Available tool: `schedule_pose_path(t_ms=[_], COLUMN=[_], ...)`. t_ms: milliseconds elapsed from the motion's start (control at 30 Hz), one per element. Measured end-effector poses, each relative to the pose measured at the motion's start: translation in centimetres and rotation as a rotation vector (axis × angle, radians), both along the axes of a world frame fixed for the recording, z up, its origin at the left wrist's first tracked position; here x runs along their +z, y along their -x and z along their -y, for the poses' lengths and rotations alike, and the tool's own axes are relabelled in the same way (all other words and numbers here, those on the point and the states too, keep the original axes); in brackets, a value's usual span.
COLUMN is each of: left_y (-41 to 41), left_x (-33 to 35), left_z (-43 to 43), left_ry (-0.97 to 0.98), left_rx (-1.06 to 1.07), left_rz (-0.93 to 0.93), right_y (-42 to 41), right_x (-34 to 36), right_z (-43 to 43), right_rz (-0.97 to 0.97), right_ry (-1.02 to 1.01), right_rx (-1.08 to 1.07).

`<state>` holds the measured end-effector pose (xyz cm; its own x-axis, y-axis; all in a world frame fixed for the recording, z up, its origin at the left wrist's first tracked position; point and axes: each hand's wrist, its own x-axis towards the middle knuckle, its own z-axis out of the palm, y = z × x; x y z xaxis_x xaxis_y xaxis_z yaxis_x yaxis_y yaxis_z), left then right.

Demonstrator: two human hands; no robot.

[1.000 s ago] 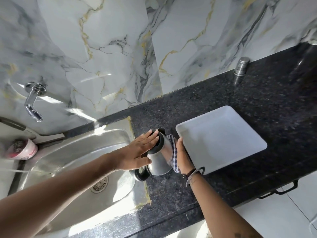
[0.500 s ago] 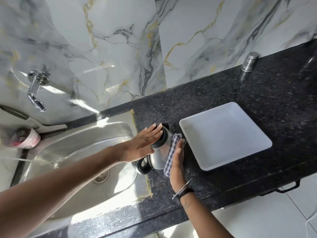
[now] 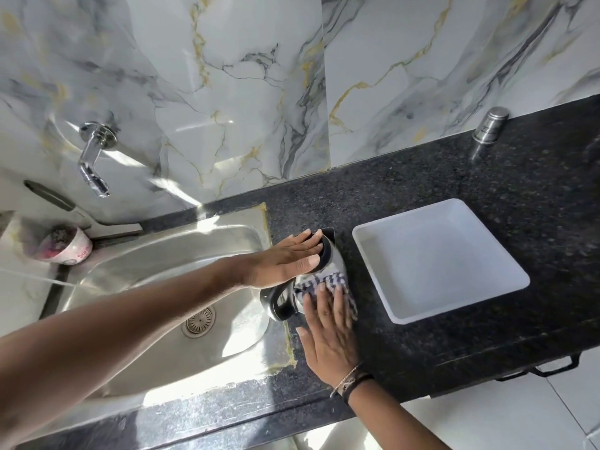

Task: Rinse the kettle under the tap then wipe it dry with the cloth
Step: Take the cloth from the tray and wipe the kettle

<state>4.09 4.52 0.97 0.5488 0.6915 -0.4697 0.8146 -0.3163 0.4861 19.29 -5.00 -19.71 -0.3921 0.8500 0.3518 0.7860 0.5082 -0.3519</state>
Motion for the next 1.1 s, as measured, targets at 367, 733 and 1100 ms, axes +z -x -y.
schedule_pose_path(t_ms=[367, 733, 1100], left_y=[0.1, 0.1, 0.0], left_x=[-0.2, -0.9, -1.0], left_z=[-0.3, -0.5, -0.6], left_ry=[-0.031, -0.042, -0.027], left_rx=[-0.054, -0.022, -0.012], left_rz=[-0.068, -0.038, 0.038], right_y=[-5.5, -4.0, -4.4], right_x=[-0.7, -0.3, 5.2], right_z=[-1.8, -0.3, -9.3], right_rz=[0.537, 0.148, -0.911], right_ry=[-0.047, 0.139, 0.903], right_rx=[0.376, 0.177, -0.203])
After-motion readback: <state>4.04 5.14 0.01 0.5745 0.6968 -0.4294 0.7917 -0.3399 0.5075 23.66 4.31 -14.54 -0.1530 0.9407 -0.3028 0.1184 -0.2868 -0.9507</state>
